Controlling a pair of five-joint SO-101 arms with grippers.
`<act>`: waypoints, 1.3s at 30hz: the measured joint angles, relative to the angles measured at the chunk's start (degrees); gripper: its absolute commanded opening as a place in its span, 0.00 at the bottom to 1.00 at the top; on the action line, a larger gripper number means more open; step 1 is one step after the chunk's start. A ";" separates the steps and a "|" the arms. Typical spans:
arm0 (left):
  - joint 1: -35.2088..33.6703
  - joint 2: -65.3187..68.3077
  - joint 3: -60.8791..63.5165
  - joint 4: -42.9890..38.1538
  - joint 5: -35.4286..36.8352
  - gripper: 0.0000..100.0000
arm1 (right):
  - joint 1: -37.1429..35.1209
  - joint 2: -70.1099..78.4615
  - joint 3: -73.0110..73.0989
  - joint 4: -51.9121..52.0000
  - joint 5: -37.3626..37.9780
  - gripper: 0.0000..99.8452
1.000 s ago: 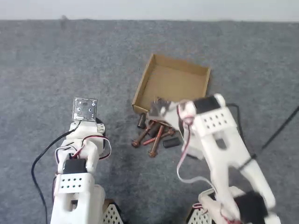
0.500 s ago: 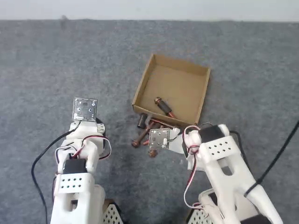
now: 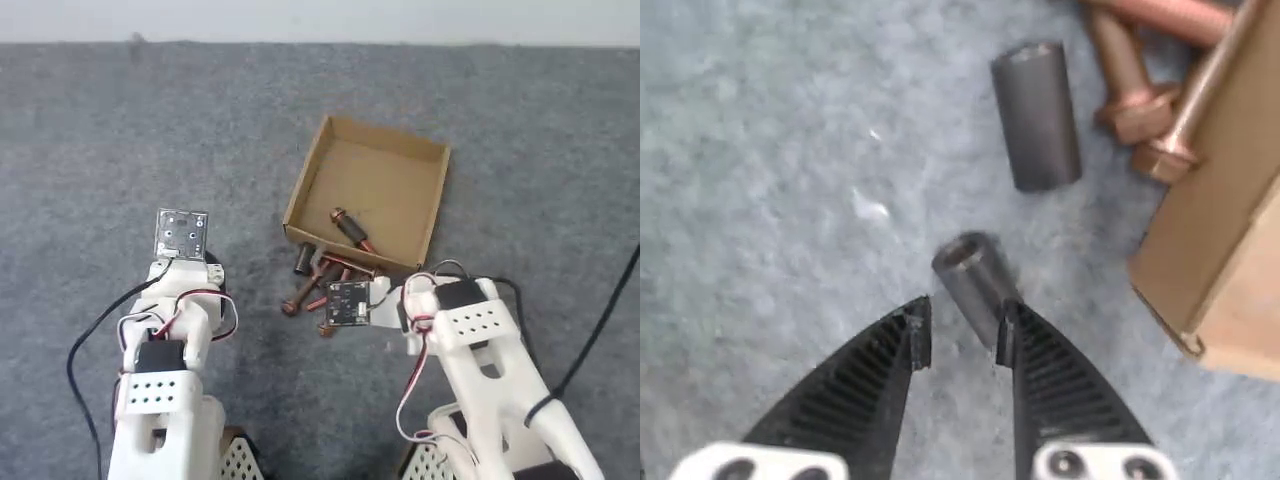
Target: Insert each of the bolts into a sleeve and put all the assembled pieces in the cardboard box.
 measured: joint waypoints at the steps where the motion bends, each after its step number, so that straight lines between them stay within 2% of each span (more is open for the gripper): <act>1: 0.00 0.00 0.00 -0.26 0.00 0.02 | 0.62 0.00 0.18 -0.18 0.79 0.12; 18: 0.09 0.00 0.00 -0.97 0.00 0.02 | 2.20 -0.62 3.43 -8.62 2.29 0.12; 26: 0.00 0.00 0.00 -0.97 0.00 0.02 | 0.00 8.62 3.43 -11.08 2.29 0.12; 32: 0.09 0.00 0.00 -0.97 0.00 0.02 | -0.26 9.67 3.16 -11.34 1.23 0.11; 34: 0.00 0.00 0.00 -0.97 0.00 0.02 | -0.26 9.67 3.16 -11.34 1.14 0.09; 37: 0.00 0.00 0.00 -0.97 0.00 0.02 | -0.26 9.67 3.16 -11.52 0.62 0.00; 39: 0.00 0.00 0.00 -0.97 0.00 0.02 | -0.26 9.67 3.08 -11.69 -2.11 0.02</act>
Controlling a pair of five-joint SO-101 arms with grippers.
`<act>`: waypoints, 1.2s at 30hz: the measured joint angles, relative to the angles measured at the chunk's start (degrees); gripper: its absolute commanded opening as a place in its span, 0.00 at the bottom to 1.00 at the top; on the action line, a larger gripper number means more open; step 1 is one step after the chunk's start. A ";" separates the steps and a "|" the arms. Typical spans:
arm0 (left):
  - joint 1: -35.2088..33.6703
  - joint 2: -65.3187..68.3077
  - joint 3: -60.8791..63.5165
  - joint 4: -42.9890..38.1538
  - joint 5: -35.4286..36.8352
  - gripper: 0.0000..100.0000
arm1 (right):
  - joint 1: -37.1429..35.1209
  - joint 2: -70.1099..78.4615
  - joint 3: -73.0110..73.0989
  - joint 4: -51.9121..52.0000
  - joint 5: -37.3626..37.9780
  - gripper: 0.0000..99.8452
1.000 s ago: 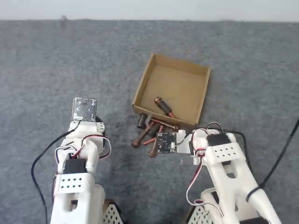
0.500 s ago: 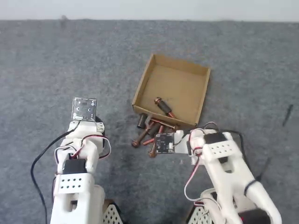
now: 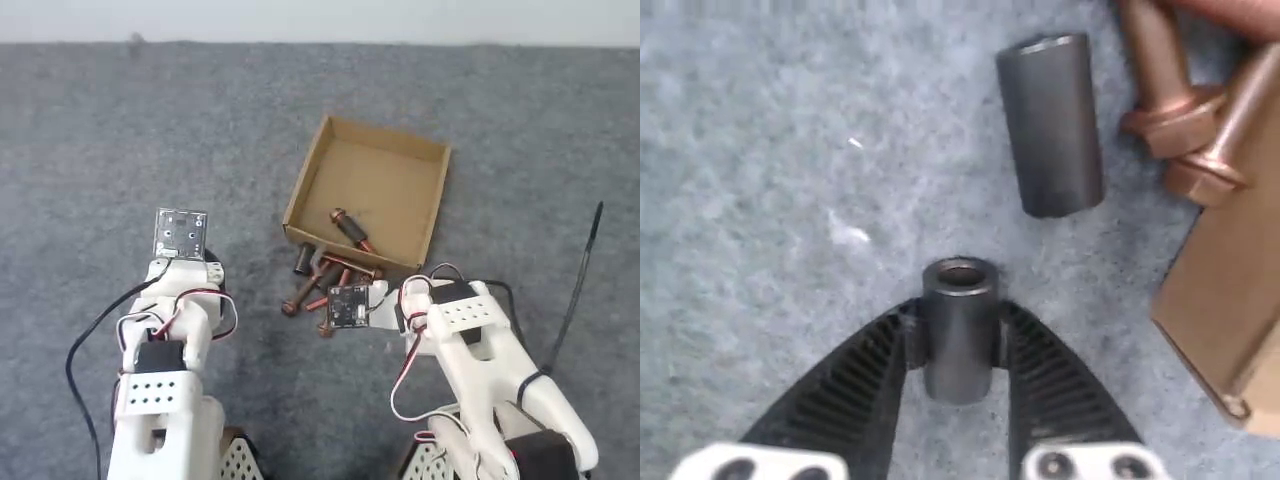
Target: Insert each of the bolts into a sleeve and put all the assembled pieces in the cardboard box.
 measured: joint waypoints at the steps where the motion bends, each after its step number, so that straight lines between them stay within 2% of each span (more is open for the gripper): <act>1: 0.09 0.00 0.00 0.00 0.00 0.02 | 0.00 0.00 0.00 -0.26 -2.64 0.01; 4: 0.00 0.00 0.00 0.00 0.00 0.02 | 0.00 0.09 -0.35 -0.26 -13.36 0.01; 9: 0.00 0.00 0.00 0.00 0.00 0.02 | 1.32 0.18 -1.23 0.09 -37.89 0.01; 12: 0.09 0.00 0.00 0.00 0.00 0.02 | 7.65 0.18 -1.32 0.09 -48.79 0.01; 15: 0.00 0.00 0.00 0.00 0.00 0.02 | 15.30 0.18 -1.41 -0.18 -55.03 0.01; 20: 0.00 0.00 0.00 0.00 0.00 0.02 | 24.26 0.70 -1.41 -4.04 -58.90 0.01; 23: 0.00 0.00 -1.85 1.49 1.58 0.02 | 24.97 1.14 -1.41 -4.92 -59.16 0.01; 27: 0.53 0.00 -8.44 7.91 2.99 0.02 | 24.79 1.14 -1.41 -5.10 -59.34 0.01; 31: 5.36 0.00 -13.63 13.63 4.84 0.02 | 24.79 1.14 -1.41 -5.10 -59.34 0.01; 36: 15.03 0.00 -17.93 18.55 5.54 0.02 | 24.79 1.14 -1.41 -5.10 -59.34 0.01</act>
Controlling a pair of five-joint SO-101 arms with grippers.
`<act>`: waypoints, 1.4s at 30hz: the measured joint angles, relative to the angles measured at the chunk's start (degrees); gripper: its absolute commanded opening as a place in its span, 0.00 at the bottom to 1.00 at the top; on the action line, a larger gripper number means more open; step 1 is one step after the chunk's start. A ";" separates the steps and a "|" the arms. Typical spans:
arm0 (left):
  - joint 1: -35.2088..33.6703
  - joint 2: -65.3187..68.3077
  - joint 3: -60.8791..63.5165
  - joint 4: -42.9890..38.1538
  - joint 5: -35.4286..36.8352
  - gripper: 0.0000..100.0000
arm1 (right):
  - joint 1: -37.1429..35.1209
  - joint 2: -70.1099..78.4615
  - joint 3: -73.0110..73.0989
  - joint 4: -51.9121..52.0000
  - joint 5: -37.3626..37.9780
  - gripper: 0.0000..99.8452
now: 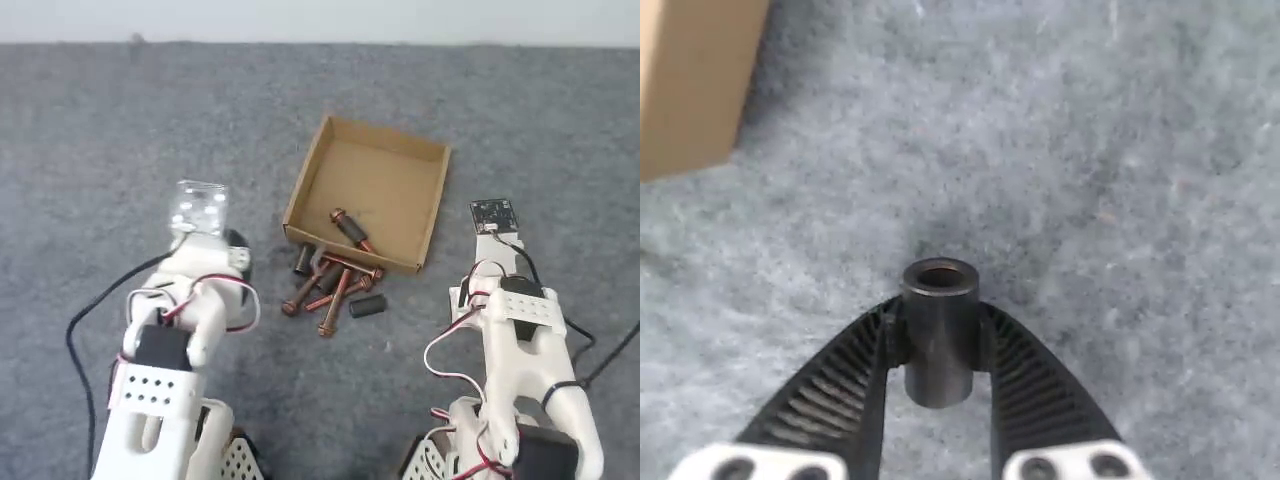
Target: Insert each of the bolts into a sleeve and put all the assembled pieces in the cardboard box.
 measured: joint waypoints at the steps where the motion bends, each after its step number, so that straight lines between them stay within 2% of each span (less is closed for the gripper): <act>1: 2.11 0.00 -0.79 0.79 0.00 0.02 | 0.00 0.00 0.00 -0.18 0.00 0.01; 8: 16.35 0.00 -3.16 1.32 5.54 0.13 | 0.18 0.00 0.00 -0.88 0.00 0.01; 13: 24.79 0.00 -1.85 0.88 7.56 0.13 | 0.18 0.00 0.00 -0.88 0.00 0.01; 18: 26.20 0.00 4.22 -2.90 7.74 0.13 | 0.18 0.00 0.00 -0.88 0.00 0.01; 26: 26.46 0.44 4.92 -4.92 7.74 0.13 | 0.18 0.00 0.00 -0.97 0.00 0.01; 32: 26.73 11.87 4.92 -10.46 7.74 0.13 | 0.18 0.00 0.00 -0.97 0.00 0.01; 42: 26.81 30.33 -0.26 -13.98 7.74 0.13 | 0.18 0.00 0.00 -0.97 0.00 0.01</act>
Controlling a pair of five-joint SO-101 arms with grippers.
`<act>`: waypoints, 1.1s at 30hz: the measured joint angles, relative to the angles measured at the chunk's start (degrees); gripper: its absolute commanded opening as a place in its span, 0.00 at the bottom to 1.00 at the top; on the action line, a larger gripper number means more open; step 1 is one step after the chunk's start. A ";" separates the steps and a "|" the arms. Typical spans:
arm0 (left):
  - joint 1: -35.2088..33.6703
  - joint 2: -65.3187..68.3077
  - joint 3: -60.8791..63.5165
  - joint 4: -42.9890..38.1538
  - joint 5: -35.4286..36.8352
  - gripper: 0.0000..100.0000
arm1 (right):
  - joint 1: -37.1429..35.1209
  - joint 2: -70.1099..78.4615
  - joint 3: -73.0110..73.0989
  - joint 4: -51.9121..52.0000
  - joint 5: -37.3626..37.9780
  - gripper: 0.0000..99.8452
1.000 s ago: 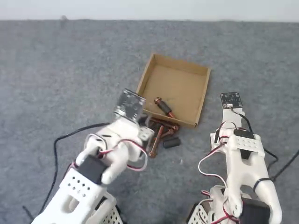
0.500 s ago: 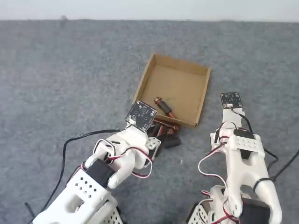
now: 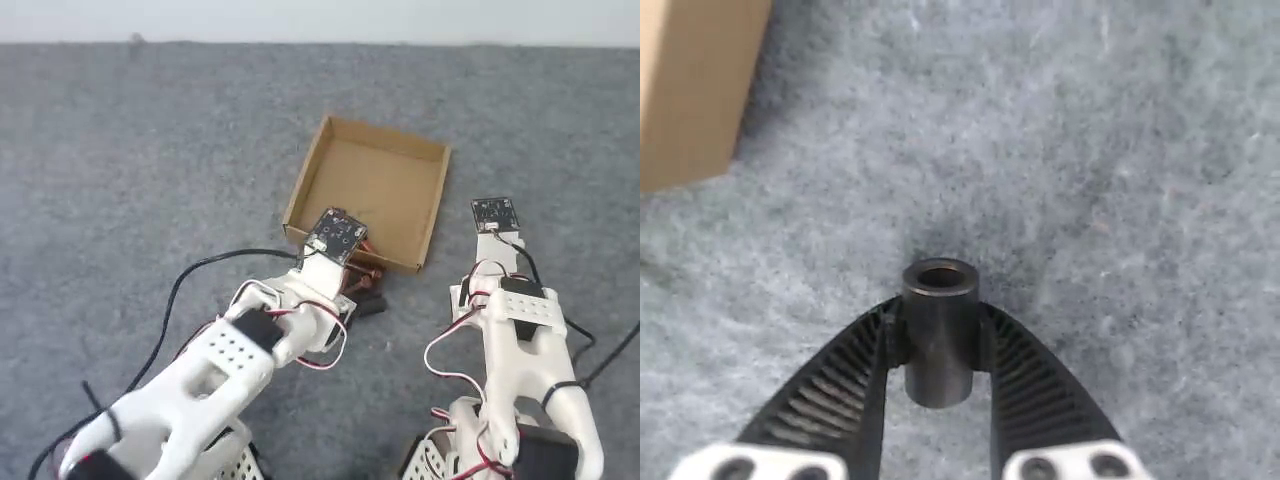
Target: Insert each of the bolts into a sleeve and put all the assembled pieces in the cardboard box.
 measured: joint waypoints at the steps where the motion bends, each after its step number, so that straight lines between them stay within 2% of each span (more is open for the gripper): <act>1: 0.00 2.11 -0.97 -0.09 0.00 0.13 | 0.00 0.00 0.00 0.00 0.00 0.01; 3: 0.00 7.03 -3.60 -0.09 0.00 0.12 | 0.00 0.00 0.00 0.00 0.00 0.01; 8: 0.09 16.62 -9.41 -0.09 0.09 0.01 | 0.00 0.00 0.00 0.00 0.00 0.01; 17: 0.00 17.32 -10.55 0.35 0.00 0.02 | 0.00 0.00 0.00 -0.53 0.00 0.01; 30: 0.09 17.32 -12.66 7.65 -3.96 0.02 | 0.00 0.00 0.00 -0.53 0.00 0.01; 33: 0.26 17.58 -12.84 10.29 -4.48 0.07 | 0.00 0.00 0.00 -0.53 0.00 0.01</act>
